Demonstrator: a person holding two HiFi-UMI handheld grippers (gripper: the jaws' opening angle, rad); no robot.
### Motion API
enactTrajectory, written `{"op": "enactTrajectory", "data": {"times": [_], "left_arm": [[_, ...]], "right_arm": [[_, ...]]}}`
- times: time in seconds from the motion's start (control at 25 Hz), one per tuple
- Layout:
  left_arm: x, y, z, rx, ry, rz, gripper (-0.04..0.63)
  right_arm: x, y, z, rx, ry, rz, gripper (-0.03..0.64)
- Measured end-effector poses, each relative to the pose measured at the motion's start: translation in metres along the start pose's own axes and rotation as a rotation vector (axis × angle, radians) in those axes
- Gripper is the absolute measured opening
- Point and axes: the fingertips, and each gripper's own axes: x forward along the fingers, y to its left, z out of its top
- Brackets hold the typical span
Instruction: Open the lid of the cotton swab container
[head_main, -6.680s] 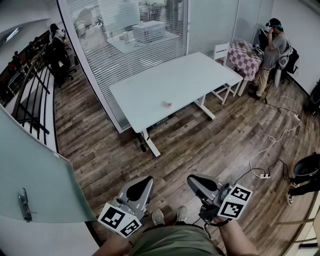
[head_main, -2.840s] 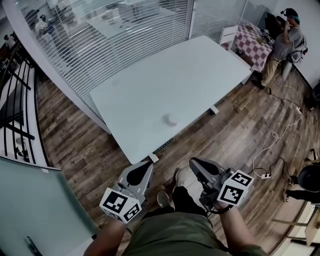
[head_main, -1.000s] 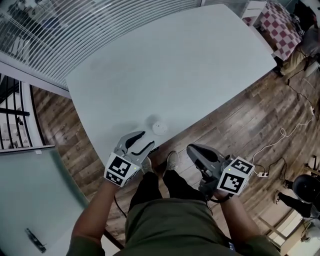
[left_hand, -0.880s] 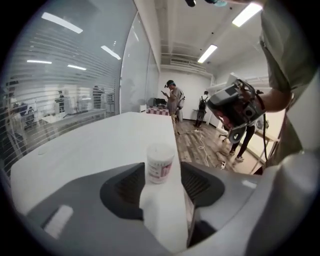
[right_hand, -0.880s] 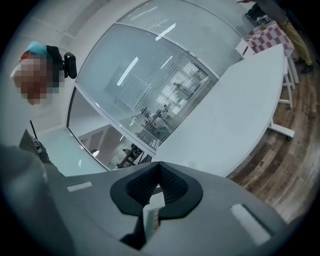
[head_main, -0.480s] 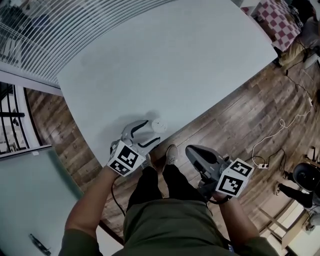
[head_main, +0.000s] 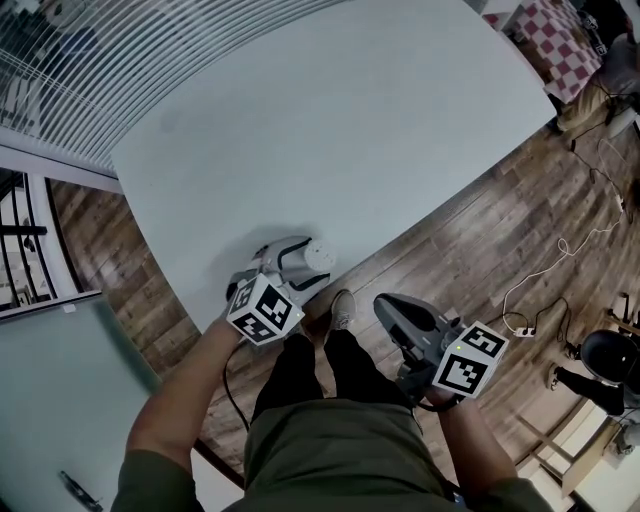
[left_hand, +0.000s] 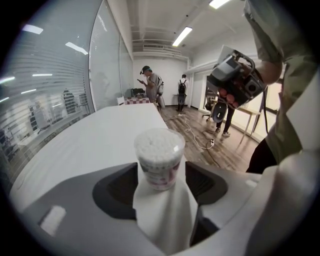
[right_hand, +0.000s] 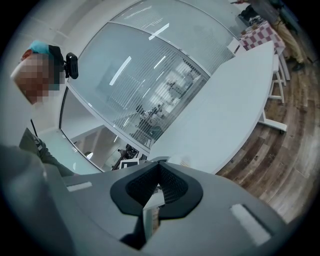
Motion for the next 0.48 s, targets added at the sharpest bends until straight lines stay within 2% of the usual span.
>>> {"op": "enactTrajectory", "data": {"times": [0.48], "left_arm": [[0.013,0.006,0.003,-0.020,0.012,0.020,0.288]], "right_arm": [[-0.003,-0.003,-0.001,0.002,-0.004,-0.010,0.009]]}}
